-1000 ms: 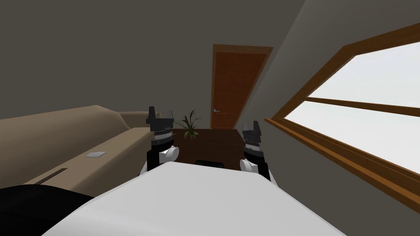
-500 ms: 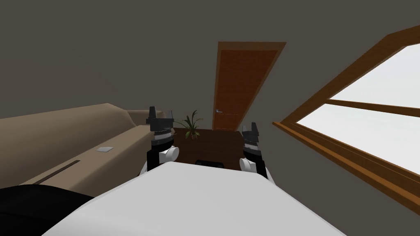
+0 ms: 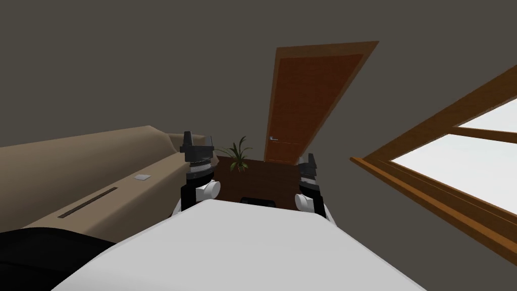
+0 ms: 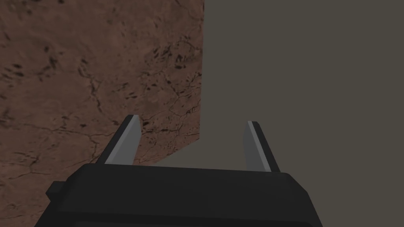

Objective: Pull the door open

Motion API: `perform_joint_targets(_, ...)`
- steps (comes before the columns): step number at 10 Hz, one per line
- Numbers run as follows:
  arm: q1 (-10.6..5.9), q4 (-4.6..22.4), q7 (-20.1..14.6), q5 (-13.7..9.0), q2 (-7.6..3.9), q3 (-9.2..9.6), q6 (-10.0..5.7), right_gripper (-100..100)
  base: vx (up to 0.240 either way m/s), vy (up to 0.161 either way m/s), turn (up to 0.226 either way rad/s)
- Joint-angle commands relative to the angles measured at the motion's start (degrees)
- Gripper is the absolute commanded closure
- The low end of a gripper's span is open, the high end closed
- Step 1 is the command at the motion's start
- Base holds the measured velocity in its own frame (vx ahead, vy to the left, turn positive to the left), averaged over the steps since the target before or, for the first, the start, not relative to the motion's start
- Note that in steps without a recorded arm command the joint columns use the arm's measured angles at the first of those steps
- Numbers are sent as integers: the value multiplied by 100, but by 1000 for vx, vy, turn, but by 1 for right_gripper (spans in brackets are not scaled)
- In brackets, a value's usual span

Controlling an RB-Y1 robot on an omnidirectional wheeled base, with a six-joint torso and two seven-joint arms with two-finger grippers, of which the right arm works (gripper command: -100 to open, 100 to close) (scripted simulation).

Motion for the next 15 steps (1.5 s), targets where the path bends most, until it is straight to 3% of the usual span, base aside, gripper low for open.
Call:
perform_joint_targets(1, -155, 286, 73, -77, -10, -92, -51, -100, 88, -41, 208)
perform_joint_targets(9, -761, 1618, 332, -458, -98, -534, -390, -100, 76, -41, 164)
perform_joint_targets(10, -761, 1686, 332, -458, -98, -534, -390, -100, 53, -33, 55)
perform_joint_targets(14, -1045, 2305, 454, -636, -130, -742, -548, -100, 61, -35, 127)
perform_joint_targets(15, -1045, 2335, 454, -636, -130, -742, -548, -100, 34, -29, 64)
